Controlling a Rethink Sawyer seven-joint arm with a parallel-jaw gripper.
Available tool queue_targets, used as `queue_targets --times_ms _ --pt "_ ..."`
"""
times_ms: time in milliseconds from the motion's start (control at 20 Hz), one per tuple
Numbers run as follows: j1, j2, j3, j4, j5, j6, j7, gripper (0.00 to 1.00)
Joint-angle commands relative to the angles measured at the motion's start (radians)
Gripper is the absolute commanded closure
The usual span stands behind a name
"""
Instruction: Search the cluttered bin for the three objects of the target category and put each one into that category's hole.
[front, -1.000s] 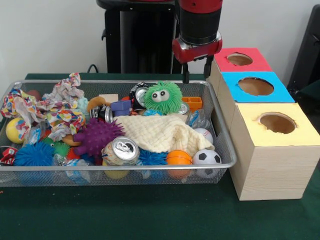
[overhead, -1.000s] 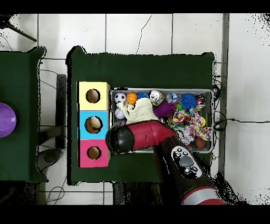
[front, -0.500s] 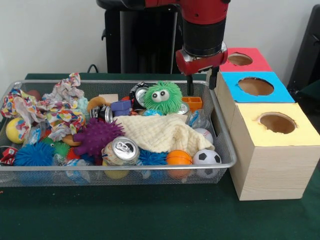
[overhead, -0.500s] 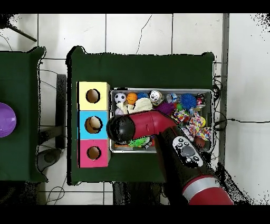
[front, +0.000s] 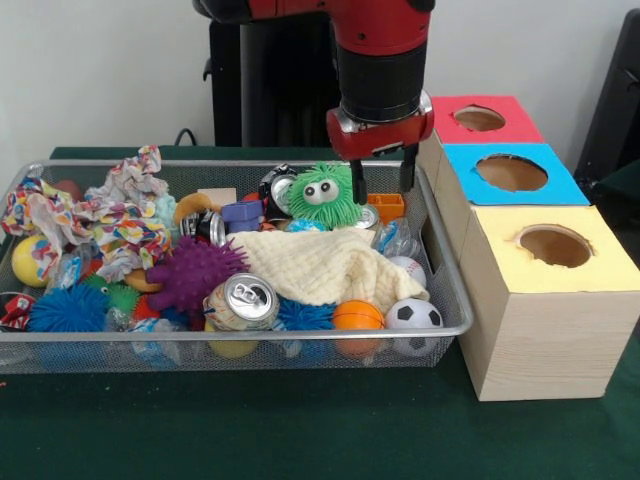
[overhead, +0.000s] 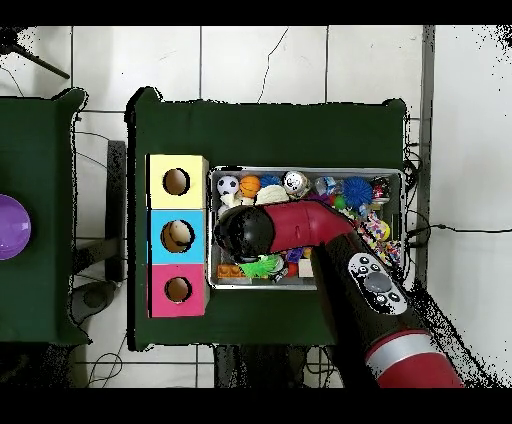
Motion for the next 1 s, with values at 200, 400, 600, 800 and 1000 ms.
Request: queue_targets --times_ms 200,400,600,800,1000 --pt "-0.026 -0.028 0.066 0.041 -0.053 0.041 -0.116 0.0" --pt "-0.029 -0.021 0.071 0.019 -0.055 0.064 -0.138 0.0" --pt "-0.063 0.0 0.08 -0.005 -0.064 0.094 -0.193 0.0" --pt "-0.09 0.024 0.088 -0.045 -0.074 0.135 -0.237 0.0" --pt "-0.116 0.048 0.1 -0.075 -0.088 0.164 -0.273 0.0"
